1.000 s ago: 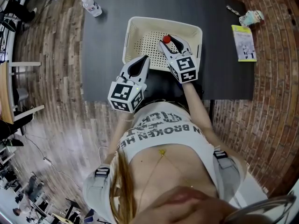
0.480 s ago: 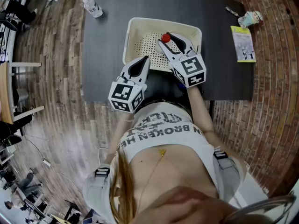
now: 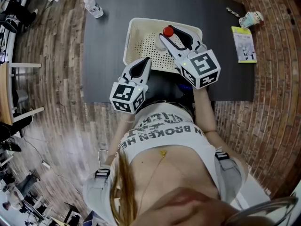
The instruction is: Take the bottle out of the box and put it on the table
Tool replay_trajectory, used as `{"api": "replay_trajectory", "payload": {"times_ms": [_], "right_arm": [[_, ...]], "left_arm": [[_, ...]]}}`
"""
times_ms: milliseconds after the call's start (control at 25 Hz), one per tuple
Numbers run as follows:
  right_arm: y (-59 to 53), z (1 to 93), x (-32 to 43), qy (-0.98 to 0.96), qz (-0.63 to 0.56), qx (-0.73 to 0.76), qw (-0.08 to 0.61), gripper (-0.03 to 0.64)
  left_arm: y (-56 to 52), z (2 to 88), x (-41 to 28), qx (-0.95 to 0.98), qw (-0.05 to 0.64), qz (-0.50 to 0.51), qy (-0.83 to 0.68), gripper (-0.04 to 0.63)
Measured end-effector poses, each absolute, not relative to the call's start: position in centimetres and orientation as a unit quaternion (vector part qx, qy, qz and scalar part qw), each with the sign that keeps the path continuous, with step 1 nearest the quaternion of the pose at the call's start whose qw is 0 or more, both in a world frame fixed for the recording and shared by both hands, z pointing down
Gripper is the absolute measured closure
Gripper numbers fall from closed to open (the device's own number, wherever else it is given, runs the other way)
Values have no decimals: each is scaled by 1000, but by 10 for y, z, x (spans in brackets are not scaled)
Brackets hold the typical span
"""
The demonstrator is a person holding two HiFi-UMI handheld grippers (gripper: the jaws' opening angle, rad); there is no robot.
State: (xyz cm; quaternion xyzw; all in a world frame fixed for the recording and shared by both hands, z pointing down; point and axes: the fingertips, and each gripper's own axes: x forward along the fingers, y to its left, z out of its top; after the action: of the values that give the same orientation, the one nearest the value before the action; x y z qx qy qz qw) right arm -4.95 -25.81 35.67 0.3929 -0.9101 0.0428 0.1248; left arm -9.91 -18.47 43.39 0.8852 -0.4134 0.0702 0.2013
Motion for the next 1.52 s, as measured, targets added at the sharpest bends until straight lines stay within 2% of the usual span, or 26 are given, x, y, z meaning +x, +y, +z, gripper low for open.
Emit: {"api": "replay_trajectory", "payload": {"times_ms": [1520], "right_arm": [[-233,341,-42,-919,29,373,123,465]], "left_arm": [[-153,420,-77,887,189,67,-417,592]]}}
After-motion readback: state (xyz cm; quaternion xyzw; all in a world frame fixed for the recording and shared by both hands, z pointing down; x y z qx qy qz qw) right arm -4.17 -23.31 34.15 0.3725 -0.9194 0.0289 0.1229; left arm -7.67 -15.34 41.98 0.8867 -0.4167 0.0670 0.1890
